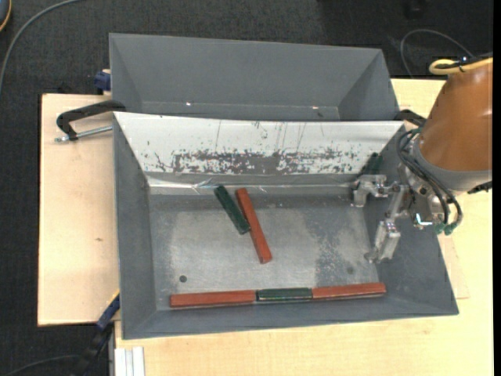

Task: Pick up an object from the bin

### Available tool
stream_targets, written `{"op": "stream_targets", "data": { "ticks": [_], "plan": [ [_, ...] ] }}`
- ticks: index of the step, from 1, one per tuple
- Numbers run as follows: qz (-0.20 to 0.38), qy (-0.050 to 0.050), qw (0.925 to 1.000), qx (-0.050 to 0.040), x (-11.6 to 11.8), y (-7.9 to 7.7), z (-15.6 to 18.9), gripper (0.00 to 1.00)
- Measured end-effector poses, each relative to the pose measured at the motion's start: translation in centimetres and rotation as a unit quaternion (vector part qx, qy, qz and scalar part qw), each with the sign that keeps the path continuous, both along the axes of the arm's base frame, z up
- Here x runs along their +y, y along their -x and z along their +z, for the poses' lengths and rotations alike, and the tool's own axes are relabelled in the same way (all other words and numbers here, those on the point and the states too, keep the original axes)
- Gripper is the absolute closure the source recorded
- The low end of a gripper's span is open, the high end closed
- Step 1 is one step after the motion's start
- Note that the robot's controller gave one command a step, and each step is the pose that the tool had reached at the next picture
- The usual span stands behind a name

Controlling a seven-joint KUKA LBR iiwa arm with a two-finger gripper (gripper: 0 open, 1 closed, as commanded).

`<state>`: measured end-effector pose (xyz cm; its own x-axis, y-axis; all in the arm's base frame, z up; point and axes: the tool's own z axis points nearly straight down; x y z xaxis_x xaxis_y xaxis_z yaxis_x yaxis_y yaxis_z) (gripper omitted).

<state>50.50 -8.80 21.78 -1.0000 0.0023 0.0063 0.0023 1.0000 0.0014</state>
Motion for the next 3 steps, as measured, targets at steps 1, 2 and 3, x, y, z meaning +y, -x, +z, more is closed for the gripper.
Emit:
{"op": "stream_targets", "data": {
  "ticks": [1,2,3],
  "plan": [
    [0.084,-0.001,0.9965,-0.0016,6.8,0.6,-6.0,0.0],
    [0.246,-0.001,0.9692,-0.007,11.4,-8.3,-9.9,0.0],
    [0.307,-0.002,0.9516,-0.0042,18.1,-7.9,-14.7,0.0]
  ]
}}
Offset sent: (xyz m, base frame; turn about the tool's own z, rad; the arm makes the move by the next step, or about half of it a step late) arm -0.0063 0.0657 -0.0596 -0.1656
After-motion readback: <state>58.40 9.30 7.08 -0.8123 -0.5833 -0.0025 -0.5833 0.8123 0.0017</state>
